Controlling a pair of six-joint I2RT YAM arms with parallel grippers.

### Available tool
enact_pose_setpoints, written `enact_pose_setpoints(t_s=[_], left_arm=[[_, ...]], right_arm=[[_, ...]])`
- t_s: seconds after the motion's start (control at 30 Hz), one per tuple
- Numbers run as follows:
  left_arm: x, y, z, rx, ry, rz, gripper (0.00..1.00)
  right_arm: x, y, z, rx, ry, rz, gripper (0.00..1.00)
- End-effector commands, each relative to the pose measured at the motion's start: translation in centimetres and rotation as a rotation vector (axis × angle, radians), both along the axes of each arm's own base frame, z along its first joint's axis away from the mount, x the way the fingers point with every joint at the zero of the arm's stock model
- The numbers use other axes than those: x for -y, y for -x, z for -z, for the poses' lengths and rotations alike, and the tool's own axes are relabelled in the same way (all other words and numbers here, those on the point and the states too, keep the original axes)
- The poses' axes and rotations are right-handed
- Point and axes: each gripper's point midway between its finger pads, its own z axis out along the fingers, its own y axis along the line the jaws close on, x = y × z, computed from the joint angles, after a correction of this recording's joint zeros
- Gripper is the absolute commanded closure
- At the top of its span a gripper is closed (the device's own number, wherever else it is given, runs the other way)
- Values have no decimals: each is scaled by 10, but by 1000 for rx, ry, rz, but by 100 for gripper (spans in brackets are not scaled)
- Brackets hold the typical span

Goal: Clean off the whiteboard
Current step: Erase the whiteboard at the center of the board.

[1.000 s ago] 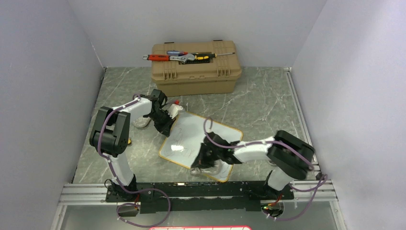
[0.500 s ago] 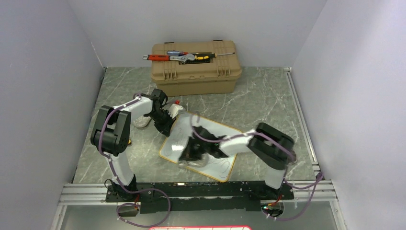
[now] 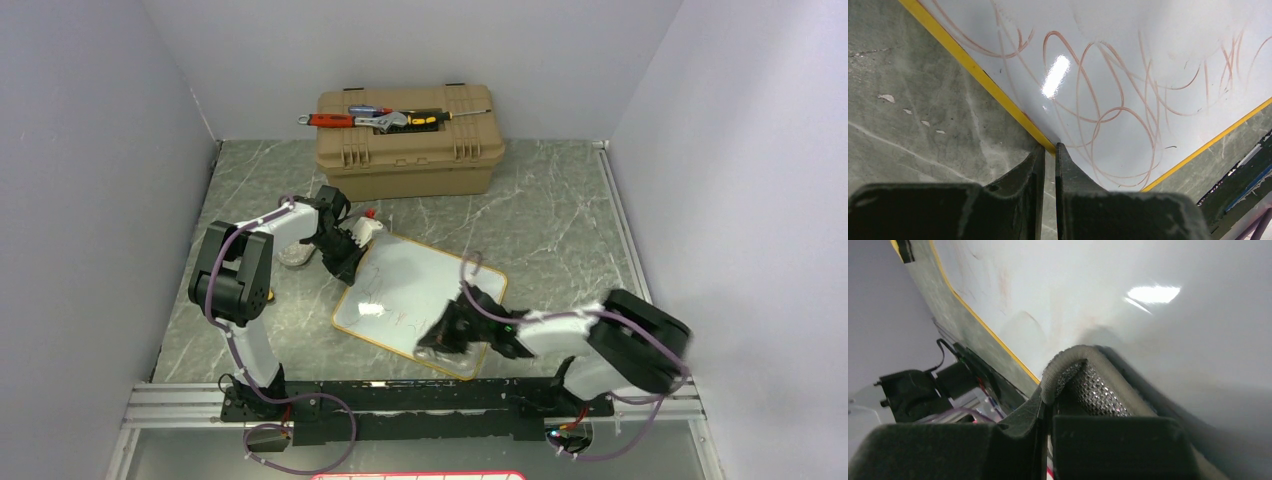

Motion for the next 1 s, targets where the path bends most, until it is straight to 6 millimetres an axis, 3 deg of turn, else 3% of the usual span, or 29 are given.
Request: enact_pose_setpoints(t_s=[0.0,0.13,0.23,0.3,0.4,0.57,0.63,0.7,0.77,0.83,0.9,0.97], left_arm=[[-5,42,34,-150,-60,60,97],[-3,43,34,-154,-64,59,97],[-5,42,33,-152,-72,60,97],[-5,41,33,-148,-74,60,97],[-6,40,33,-138,-76,64,97],[-9,41,34,-137,-90,75,97],[-9,40,34,-132,-86,76,97],[-8,40,34,-132,-81,74,97],[-6,39,34,-137,-73,69,97],[-4,40,34,-144,-67,62,97],[-4,40,35,-146,-67,60,97],[-4,40,36,-149,-72,59,97]], right_arm=[[0,-25,77,-11,334,-56,100],[-77,-69,74,60,245,-129,100],[-95,-92,62,98,223,-121,100],[-78,-96,55,104,212,-81,100],[-12,-72,61,54,235,-13,100],[81,-9,69,-20,376,20,100],[98,7,73,-48,383,42,100],[100,9,74,-40,364,58,100],[86,-3,70,-8,336,51,100],[60,-18,69,16,311,10,100],[7,-43,62,64,238,-62,100],[-38,-53,67,74,201,-144,100]])
